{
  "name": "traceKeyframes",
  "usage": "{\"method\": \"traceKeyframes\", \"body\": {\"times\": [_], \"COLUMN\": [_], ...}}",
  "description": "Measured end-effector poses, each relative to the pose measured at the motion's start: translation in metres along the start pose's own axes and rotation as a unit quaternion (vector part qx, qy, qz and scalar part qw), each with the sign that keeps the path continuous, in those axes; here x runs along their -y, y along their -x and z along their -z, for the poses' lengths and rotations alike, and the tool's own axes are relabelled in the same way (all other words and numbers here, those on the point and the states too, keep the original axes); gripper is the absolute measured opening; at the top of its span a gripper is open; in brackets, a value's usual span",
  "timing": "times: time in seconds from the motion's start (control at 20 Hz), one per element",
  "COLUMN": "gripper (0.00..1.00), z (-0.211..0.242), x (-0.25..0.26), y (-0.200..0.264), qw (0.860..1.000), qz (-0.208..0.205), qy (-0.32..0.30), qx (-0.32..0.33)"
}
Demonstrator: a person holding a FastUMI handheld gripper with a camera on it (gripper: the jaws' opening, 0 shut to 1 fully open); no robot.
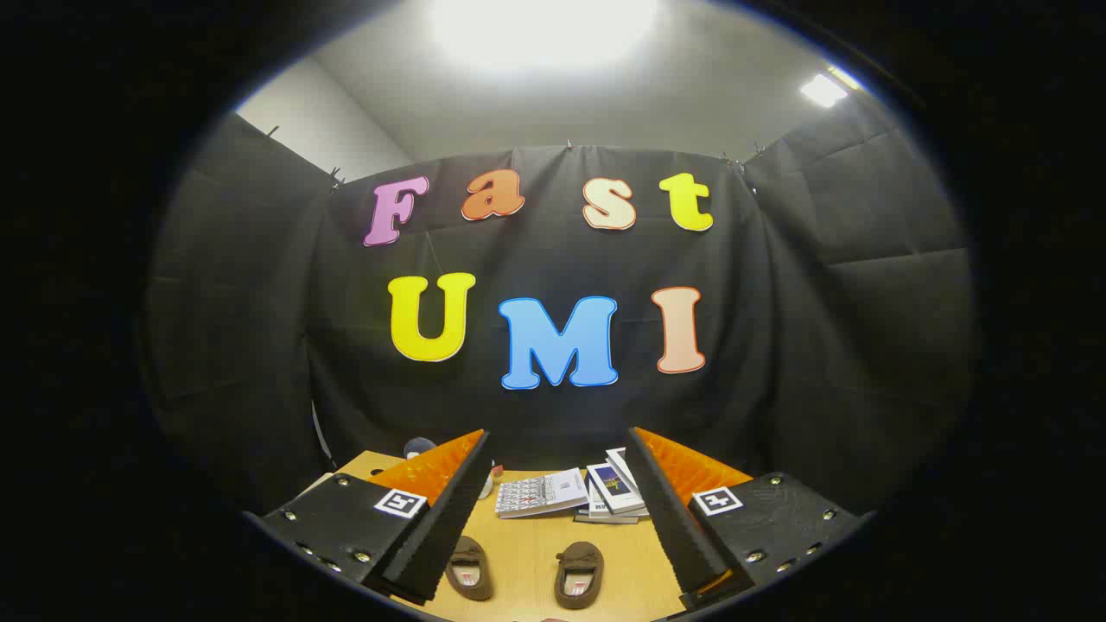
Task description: Open the storage box then place both shoes into the box .Put the left shoe in first, then the right shoe, with the right side of both shoes facing outward in a uniform manner.
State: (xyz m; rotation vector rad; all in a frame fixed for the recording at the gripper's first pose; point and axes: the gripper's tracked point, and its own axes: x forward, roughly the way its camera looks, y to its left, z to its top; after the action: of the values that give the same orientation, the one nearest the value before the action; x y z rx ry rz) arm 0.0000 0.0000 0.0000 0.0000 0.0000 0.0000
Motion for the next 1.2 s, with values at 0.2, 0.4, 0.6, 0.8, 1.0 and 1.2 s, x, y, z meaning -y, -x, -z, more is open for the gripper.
{"method": "traceKeyframes", "body": {"times": [0.2,0.4,0.6,0.8,1.0,1.2], "gripper": [0.96,0.97,0.97,0.97,0.97,0.97], "z": [0.001,0.006,0.010,0.016,0.026,0.043], "x": [0.004,0.009,0.010,0.012,0.015,0.013], "y": [-0.013,-0.021,-0.034,-0.050,-0.071,-0.094], "qw": [1.000,0.999,0.999,0.999,0.999,0.998], "qz": [-0.010,-0.016,-0.017,-0.020,-0.015,-0.020], "qy": [-0.022,-0.025,-0.022,-0.021,-0.024,-0.028], "qx": [-0.003,-0.013,-0.016,-0.025,-0.034,-0.045]}}
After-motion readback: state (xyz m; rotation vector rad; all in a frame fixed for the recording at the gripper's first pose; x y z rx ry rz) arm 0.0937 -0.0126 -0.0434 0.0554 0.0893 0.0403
